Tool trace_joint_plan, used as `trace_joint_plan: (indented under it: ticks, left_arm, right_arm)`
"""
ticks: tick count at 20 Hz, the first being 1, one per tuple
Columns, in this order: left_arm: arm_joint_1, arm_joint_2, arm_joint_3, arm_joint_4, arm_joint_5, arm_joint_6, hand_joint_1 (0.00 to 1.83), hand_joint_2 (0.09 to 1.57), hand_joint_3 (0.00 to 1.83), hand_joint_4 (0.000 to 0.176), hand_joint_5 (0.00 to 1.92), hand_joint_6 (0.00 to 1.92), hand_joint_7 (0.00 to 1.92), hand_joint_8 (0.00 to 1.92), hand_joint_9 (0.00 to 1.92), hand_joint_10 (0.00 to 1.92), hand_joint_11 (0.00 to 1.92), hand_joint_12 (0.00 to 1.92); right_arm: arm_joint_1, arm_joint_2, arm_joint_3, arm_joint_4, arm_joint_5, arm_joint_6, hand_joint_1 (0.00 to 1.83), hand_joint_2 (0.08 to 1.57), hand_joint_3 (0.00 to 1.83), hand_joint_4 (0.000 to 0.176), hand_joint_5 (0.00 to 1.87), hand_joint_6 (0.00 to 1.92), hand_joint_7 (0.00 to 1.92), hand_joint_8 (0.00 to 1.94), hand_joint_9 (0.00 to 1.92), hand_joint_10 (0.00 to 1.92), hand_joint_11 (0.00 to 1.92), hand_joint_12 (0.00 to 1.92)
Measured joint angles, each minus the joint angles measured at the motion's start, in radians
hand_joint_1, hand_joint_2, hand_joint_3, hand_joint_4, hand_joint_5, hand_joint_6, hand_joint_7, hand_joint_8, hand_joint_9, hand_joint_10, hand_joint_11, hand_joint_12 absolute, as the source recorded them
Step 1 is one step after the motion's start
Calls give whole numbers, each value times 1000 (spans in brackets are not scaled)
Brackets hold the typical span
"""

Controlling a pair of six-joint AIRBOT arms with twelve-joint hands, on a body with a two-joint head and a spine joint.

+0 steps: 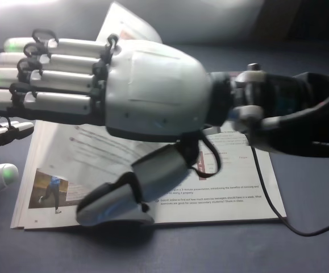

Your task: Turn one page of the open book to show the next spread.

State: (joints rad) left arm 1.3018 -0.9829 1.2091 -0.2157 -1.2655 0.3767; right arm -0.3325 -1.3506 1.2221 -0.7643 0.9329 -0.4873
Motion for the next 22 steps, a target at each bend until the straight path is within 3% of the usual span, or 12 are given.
trace_joint_plan:
  ticks: [2, 4, 5, 7, 8, 9, 11, 12, 14, 15, 17, 22]
  left_arm:
    - [0, 0, 0, 0, -3, -2, 315, 1328, 0, 59, 193, 5, 64, 0, 0, 0, 0, 0]
    - [0, 0, 0, -5, -6, -3, 374, 1329, 0, 44, 207, 9, 73, 4, 0, 0, 0, 0]
    - [0, 0, 0, -6, -6, -4, 412, 1331, 0, 48, 193, 3, 67, 1, 0, 0, 0, 0]
    - [0, 0, -1, -6, -7, -3, 437, 1346, 0, 16, 187, 28, 39, 12, 0, 0, 0, 0]
    - [0, 0, -1, -6, -7, -4, 553, 1317, 0, 49, 233, 40, 79, 21, 0, 0, 0, 0]
    - [0, 0, -1, -9, -10, -4, 213, 1357, 8, 27, 206, 23, 72, 12, 0, 0, 0, 0]
    - [0, 1, -10, -19, -12, -1, 39, 1328, 0, 58, 95, 1, 14, 1, 0, 0, 0, 0]
    - [0, 3, -17, -13, -19, -3, 114, 1347, 1, 0, 152, 22, 111, 31, 57, 19, 0, 0]
    - [4, 28, -39, -6, -29, 16, 362, 1312, 0, 41, 162, 9, 33, 1, 1, 0, 0, 0]
    - [10, 43, -43, -10, -37, 26, 370, 1306, 0, 41, 159, 7, 27, 0, 0, 0, 0, 0]
    - [13, 63, -47, -32, -63, 28, 401, 1336, 5, 10, 151, 2, 43, 5, 0, 0, 0, 0]
    - [-10, 65, -47, 22, -78, 28, 364, 1348, 8, 0, 131, 1, 60, 7, 0, 0, 0, 0]
  right_arm:
    - [0, 28, -15, -18, 43, 22, 32, 993, 0, 37, 0, 0, 0, 0, 0, 0, 0, 0]
    - [0, 62, -40, -38, 76, 27, 98, 1020, 0, 0, 5, 2, 0, 0, 5, 2, 0, 0]
    - [0, 73, -48, -46, 89, 28, 42, 993, 0, 32, 0, 0, 0, 0, 0, 0, 0, 0]
    - [-1, 98, -67, -59, 106, 29, 54, 1007, 0, 22, 0, 0, 0, 0, 0, 0, 2, 1]
    - [-2, 117, -76, -71, 110, 29, 32, 990, 0, 37, 0, 0, 0, 0, 0, 0, 0, 0]
    - [-2, 128, -80, -76, 110, 32, 57, 1001, 0, 15, 0, 0, 0, 0, 0, 0, 0, 0]
    - [-2, 150, -101, -66, 98, 32, 32, 988, 0, 37, 0, 0, 0, 0, 0, 0, 0, 0]
    - [-9, 178, -119, -66, 96, 32, 57, 1000, 0, 15, 0, 0, 0, 0, 0, 0, 0, 0]
    - [-41, 248, -142, -48, 81, 24, 32, 988, 0, 37, 0, 0, 0, 0, 0, 0, 0, 0]
    - [-59, 282, -150, -40, 49, 15, 57, 1000, 0, 15, 0, 0, 0, 0, 0, 0, 0, 0]
    - [-103, 349, -167, 11, -17, -11, 32, 987, 0, 37, 0, 0, 0, 0, 0, 0, 0, 0]
    - [-178, 452, -203, 168, -136, -113, 53, 1004, 2, 22, 0, 0, 0, 0, 0, 0, 2, 1]
